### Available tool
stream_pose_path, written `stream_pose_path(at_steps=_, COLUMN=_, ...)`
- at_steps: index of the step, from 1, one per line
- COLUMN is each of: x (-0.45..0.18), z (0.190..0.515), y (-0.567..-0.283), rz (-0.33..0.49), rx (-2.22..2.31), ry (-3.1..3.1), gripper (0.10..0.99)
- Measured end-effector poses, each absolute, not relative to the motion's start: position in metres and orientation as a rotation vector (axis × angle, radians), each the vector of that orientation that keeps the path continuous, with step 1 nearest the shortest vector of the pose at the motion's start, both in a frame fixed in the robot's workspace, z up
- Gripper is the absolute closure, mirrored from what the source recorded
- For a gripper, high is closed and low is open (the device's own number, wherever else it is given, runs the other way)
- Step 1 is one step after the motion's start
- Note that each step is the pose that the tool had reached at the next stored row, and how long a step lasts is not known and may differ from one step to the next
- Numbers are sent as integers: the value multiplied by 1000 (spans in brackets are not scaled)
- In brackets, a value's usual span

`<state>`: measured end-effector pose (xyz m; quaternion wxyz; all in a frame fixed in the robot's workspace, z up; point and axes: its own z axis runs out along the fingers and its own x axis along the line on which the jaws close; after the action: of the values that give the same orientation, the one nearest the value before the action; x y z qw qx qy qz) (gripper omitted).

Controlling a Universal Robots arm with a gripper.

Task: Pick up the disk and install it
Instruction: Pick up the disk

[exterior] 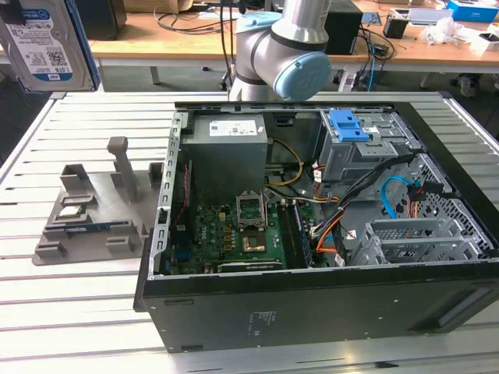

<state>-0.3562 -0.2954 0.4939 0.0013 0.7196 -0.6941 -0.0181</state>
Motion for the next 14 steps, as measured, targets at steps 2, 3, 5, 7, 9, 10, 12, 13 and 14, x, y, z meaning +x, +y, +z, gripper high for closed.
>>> stream_pose_path(at_steps=2, x=-356, z=499, y=-295, rz=-57, rx=2259, ry=-2179, gripper=722)
stream_pose_path(at_steps=3, x=-356, z=502, y=-295, rz=-57, rx=2259, ry=-2179, gripper=722)
stream_pose_path(at_steps=5, x=-356, z=507, y=-295, rz=-57, rx=2259, ry=-2179, gripper=722)
stream_pose_path(at_steps=7, x=-356, z=514, y=-294, rz=-57, rx=2259, ry=-2179, gripper=722)
stream_pose_path(at_steps=9, x=-356, z=521, y=-294, rz=-57, rx=2259, ry=-2179, gripper=722)
stream_pose_path(at_steps=10, x=-356, z=523, y=-294, rz=-57, rx=2259, ry=-2179, gripper=722)
stream_pose_path(at_steps=12, x=-356, z=526, y=-294, rz=-57, rx=2259, ry=-2179, gripper=722)
stream_pose_path(at_steps=13, x=-356, z=528, y=-294, rz=-57, rx=2259, ry=-2179, gripper=722)
stream_pose_path(at_steps=14, x=-356, z=531, y=-293, rz=-57, rx=2259, ry=-2179, gripper=722)
